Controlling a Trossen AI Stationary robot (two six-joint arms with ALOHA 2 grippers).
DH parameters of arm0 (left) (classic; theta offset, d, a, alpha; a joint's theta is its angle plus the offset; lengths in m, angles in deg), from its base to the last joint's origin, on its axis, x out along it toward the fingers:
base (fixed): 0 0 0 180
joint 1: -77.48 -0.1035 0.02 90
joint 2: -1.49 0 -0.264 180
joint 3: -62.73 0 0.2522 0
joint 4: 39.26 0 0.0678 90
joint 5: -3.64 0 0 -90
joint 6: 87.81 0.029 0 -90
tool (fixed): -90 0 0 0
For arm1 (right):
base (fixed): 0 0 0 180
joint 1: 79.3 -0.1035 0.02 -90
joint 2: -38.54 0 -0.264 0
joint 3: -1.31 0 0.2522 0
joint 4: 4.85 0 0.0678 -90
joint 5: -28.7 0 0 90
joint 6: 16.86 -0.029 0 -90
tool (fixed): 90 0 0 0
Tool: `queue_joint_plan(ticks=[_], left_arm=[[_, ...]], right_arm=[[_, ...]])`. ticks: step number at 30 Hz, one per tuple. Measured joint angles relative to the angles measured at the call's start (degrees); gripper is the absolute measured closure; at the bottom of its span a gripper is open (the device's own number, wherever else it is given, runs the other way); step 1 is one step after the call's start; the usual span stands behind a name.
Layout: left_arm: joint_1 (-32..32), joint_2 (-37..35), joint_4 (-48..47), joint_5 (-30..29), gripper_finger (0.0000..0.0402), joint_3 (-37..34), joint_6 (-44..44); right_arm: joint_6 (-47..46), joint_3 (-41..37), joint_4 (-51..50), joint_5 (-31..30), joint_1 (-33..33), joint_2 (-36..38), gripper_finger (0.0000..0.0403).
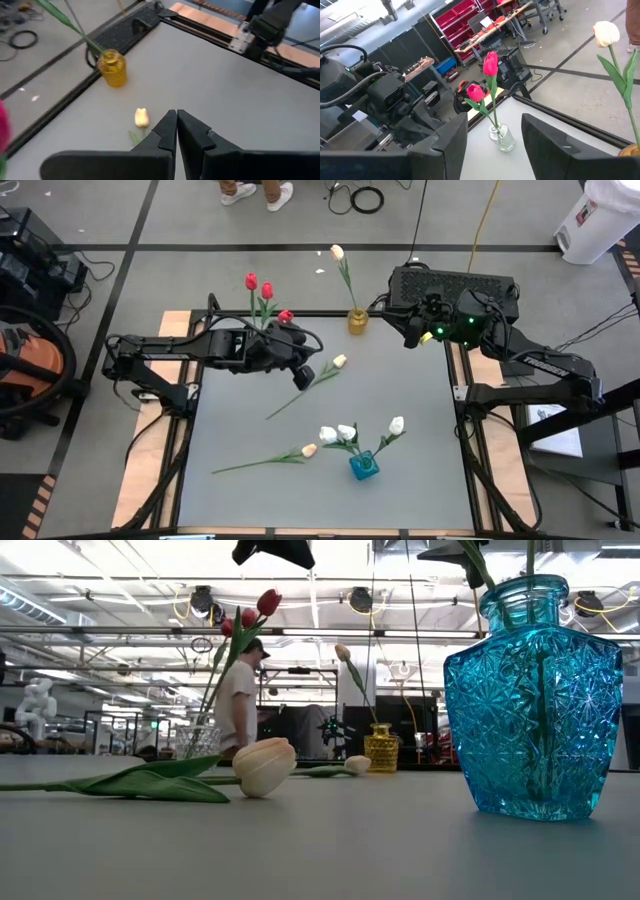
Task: Sort flowers into vase by color
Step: Put the top light yellow tulip into the yellow vase
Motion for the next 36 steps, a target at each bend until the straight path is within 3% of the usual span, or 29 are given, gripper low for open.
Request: queue_joint_plan(ticks=[12, 19, 24, 36], left_arm=[[0.17, 0.0, -2.81, 1.87, 0.0371, 0.0, -6.62], [2.21, 0.09, -14.38, 1.55, 0.029, -0.17, -13.29], [3.93, 0.15, -16.72, 0.63, 0.0247, -0.17, -16.31], [6.55, 9.62, -16.5, -2.2, 0.0242, -0.22, -17.97]], right_arm=[[0.92, -0.01, -0.66, -0.02, 0.0, 0.0, 0.0225], [1.7, -0.01, -1.25, 0.0, 0.0, 0.0, 0.0225], [3.02, -0.01, -1.3, -0.02, 0.0, 0.0, 0.0225], [4.33, 0.01, -4.64, -0.02, -0.2, -0.02, 0.0225]])
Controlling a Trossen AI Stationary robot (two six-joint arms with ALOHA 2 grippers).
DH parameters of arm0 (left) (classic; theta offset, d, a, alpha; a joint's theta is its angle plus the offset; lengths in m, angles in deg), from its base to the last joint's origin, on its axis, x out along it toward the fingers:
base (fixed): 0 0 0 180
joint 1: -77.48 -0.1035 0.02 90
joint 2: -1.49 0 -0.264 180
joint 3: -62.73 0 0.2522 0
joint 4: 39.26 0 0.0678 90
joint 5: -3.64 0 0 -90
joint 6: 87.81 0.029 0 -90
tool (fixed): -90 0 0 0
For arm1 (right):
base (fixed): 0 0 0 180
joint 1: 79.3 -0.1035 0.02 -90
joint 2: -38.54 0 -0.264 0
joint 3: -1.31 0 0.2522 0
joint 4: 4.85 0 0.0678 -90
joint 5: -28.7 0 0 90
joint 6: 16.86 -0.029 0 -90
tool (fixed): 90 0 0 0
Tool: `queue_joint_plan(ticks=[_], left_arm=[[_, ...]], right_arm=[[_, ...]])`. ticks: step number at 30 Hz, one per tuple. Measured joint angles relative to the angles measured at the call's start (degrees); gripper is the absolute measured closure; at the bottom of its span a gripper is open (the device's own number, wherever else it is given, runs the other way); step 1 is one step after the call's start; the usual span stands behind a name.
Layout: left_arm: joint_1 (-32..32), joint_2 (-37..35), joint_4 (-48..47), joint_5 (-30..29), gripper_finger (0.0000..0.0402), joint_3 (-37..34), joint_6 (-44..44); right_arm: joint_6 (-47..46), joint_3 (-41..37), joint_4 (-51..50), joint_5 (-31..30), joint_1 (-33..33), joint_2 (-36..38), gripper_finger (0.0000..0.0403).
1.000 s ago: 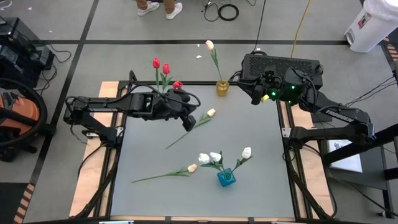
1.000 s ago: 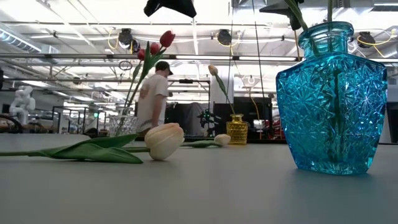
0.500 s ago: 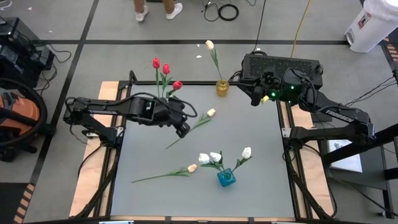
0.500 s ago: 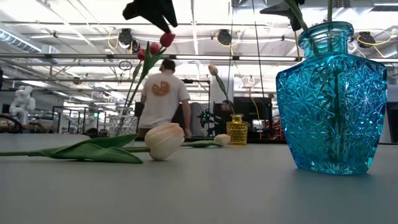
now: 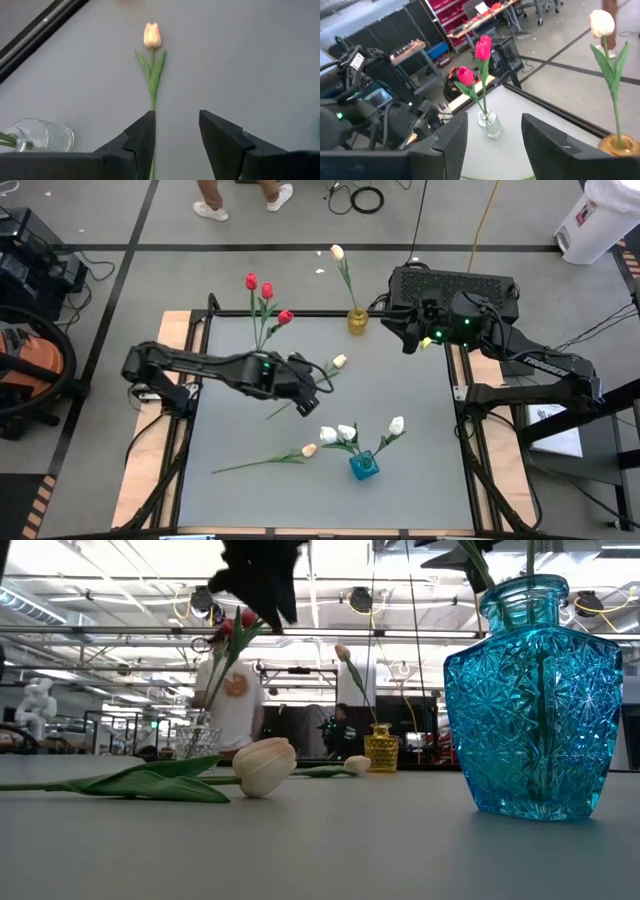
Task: Sort flowers into vase by color
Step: Put the top light yellow tulip into the yellow vase
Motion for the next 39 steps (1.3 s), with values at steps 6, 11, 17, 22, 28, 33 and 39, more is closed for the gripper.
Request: queue_joint_plan(ticks=[6, 11, 17, 22, 28, 33, 39], left_arm=[[-1.24, 6.0, -0.04, -0.19, 0.0242, -0.02, 0.59], [-4.0, 9.46, 0.27, 1.29, 0.0242, -0.02, 1.79], [-9.05, 12.25, 4.35, 8.65, 0.0242, -0.02, 7.57], [-12.92, 13.74, 4.61, 13.43, 0.0242, -0.02, 9.55], [-14.86, 14.86, 2.53, 14.68, 0.0242, -0.02, 8.54], [-14.83, 16.19, 3.89, 14.45, 0.0242, 0.01, 7.85], [-14.64, 20.76, 4.74, 12.04, 0.0242, -0.02, 9.03]], right_arm=[[0.04, -0.01, -2.49, 0.29, 0.0, 0.0, 0.0225], [0.02, -0.01, -2.95, 1.58, -0.02, 0.0, 0.0225], [-0.07, 0.0, -2.97, 1.6, -0.02, 0.0, 0.0225], [-0.26, -0.01, -3.02, 1.6, -0.02, 0.0, 0.0225], [-0.62, -0.01, -2.97, 1.57, -0.02, 0.0, 0.0225], [-1.74, -0.01, -2.91, 1.42, -0.02, 0.0, 0.0225], [-1.81, 0.0, -2.8, 1.31, -0.02, 0.0, 0.0225]])
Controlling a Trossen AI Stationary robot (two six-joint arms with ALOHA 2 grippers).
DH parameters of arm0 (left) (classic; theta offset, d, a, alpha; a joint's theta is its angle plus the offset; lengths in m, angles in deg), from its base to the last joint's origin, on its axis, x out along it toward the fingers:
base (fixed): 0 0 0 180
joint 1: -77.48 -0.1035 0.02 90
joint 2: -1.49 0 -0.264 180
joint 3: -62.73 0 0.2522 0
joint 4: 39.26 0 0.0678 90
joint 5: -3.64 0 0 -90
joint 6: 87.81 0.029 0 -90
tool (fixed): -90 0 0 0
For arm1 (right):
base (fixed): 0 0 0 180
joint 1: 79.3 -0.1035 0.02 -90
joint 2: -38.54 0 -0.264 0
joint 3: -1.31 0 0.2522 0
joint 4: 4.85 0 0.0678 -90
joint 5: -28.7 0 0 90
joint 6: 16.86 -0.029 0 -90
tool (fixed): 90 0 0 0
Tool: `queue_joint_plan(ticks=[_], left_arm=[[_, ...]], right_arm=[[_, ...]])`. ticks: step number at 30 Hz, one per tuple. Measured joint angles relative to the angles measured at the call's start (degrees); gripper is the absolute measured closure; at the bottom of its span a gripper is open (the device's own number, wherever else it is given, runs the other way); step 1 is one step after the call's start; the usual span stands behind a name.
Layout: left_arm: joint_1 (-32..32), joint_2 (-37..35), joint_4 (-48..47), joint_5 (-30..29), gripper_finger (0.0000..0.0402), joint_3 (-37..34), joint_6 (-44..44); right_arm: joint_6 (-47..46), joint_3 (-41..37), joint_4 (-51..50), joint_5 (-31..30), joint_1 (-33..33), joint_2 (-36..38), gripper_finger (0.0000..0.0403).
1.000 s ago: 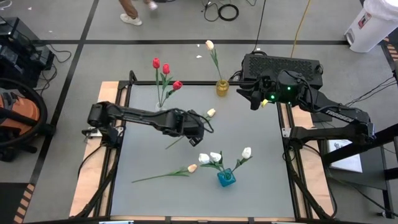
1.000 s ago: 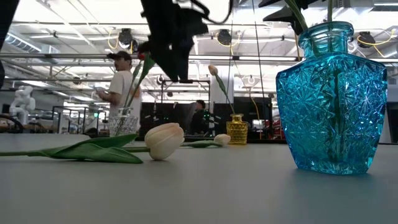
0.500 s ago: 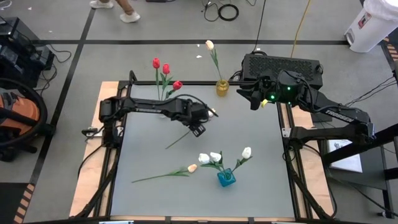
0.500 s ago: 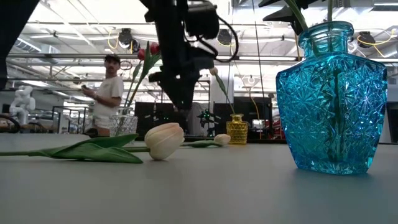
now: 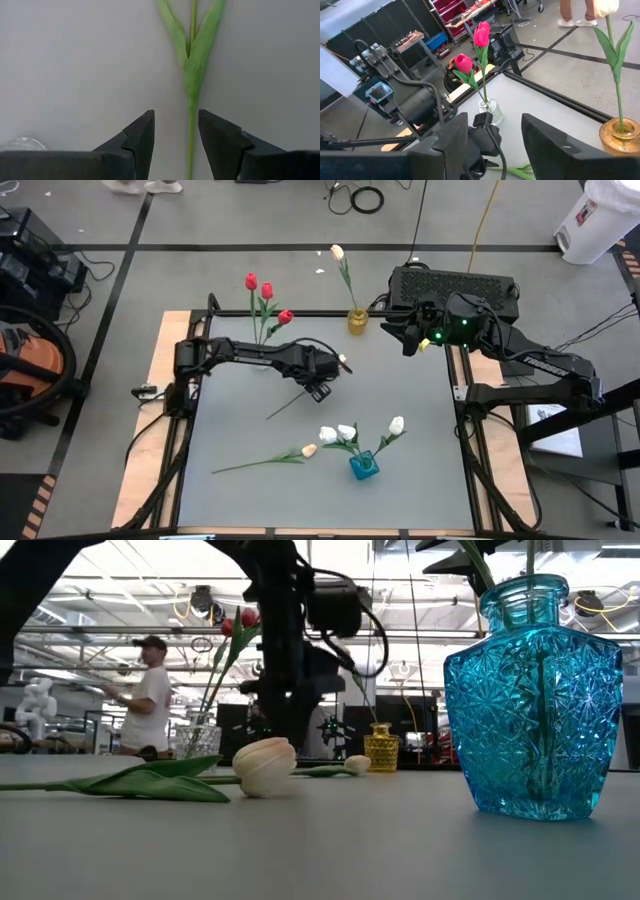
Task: Sort flowers into vase by color
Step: Put the top light yellow tulip into the yellow vase
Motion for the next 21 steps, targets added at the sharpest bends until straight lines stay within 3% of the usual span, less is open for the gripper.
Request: queue_joint_plan(ticks=[21], left_arm=[[-0.04, 1.9, 5.67, 2.41, 0.0242, 0.0, 3.42]], right_arm=[[-1.49, -0.01, 0.06, -0.02, 0.0, 0.0, 0.0225]])
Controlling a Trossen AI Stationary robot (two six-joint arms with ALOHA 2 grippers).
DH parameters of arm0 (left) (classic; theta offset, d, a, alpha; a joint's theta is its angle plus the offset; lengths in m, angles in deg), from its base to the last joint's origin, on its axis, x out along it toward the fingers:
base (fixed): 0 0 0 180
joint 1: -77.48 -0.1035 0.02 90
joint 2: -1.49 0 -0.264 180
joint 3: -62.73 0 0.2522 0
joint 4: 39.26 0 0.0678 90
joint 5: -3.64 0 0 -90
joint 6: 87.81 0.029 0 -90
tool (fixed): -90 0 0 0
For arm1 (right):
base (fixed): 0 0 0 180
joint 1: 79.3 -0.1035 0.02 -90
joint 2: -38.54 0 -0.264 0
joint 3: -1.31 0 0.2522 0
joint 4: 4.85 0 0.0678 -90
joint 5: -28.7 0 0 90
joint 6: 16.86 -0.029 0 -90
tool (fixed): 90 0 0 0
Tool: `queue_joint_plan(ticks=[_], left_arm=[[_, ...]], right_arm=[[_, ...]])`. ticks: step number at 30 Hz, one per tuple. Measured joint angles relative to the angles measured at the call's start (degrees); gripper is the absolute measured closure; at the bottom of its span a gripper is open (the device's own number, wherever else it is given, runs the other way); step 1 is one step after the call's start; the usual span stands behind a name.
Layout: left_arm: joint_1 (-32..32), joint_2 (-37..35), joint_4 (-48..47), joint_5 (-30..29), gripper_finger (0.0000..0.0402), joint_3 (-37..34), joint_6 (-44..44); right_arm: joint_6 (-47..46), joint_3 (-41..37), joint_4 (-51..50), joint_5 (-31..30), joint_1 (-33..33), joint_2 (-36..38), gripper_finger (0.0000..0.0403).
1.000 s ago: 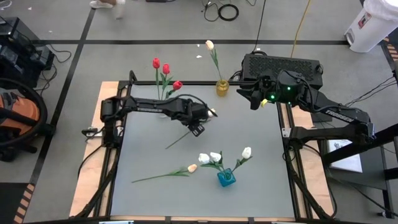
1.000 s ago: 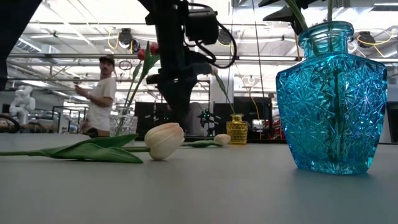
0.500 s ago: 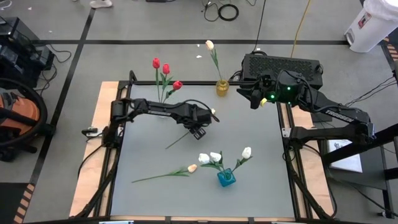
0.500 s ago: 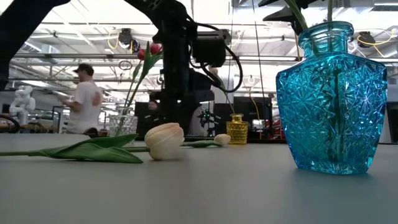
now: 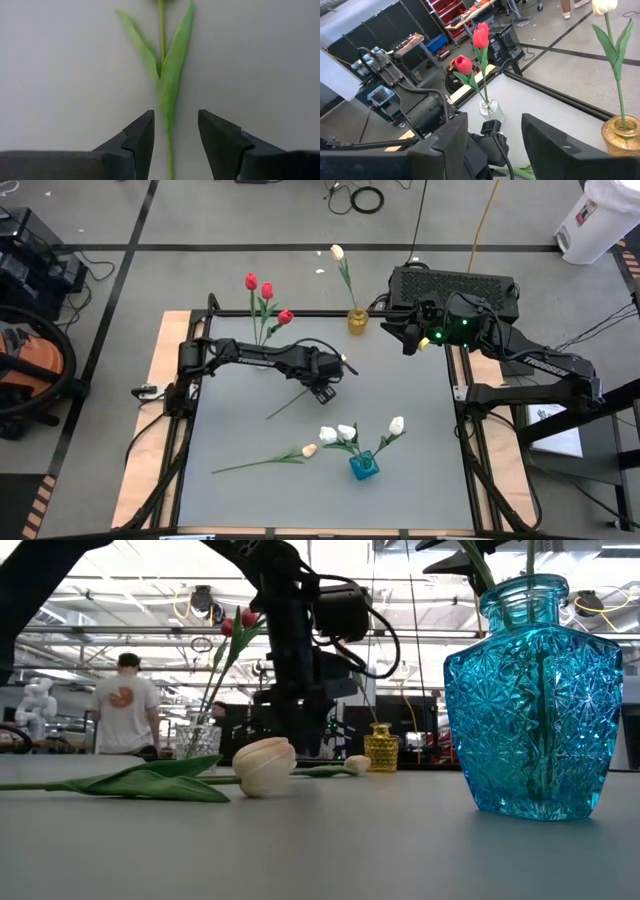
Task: Sort flowers into vase by color
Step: Put the top light yellow tulip into the yellow vase
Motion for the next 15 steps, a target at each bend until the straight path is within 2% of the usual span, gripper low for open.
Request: queue_joint_plan(ticks=[15], left_arm=[[-1.44, 0.0, -0.99, -0.06, 0.0242, 0.0, -0.23]], right_arm=[[-1.05, 0.0, 0.05, 0.02, 0.0, 0.0, 0.0225]])
